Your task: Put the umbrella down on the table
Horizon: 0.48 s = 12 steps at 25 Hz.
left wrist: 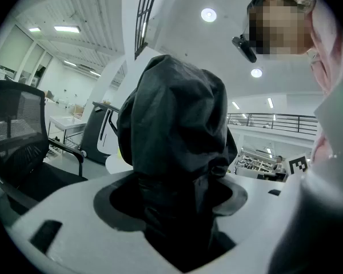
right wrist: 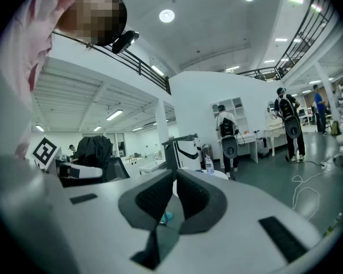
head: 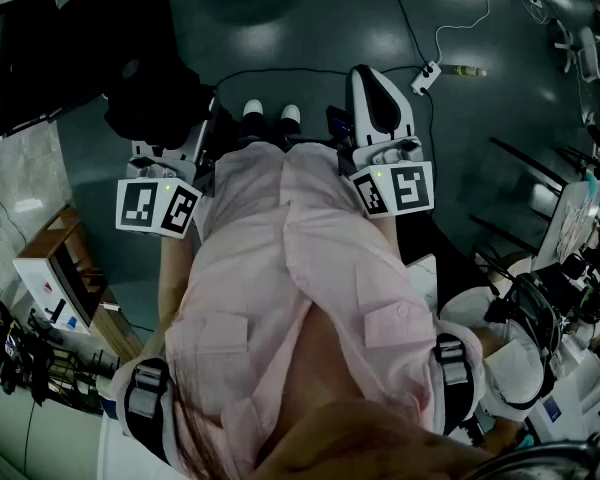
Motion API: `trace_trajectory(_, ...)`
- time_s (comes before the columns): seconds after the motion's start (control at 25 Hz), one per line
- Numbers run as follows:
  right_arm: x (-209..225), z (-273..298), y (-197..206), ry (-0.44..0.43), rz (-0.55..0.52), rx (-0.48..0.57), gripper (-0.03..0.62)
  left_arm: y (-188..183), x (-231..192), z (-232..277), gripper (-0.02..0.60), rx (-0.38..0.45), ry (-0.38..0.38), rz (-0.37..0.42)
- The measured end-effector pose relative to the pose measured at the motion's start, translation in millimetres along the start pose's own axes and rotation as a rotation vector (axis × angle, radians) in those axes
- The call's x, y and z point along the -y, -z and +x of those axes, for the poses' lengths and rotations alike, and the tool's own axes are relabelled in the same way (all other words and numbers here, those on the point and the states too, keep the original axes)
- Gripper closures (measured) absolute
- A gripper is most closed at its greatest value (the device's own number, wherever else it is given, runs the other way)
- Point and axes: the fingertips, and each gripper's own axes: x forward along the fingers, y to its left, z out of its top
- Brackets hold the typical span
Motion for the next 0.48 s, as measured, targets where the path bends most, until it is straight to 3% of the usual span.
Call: trace_trajectory(0.48,-2.5,11.2,-6.1,-0.012,0.029,0.028,0.554,-4.2,-11.8,7.2,0.268,-0.004,0.002,-0.013)
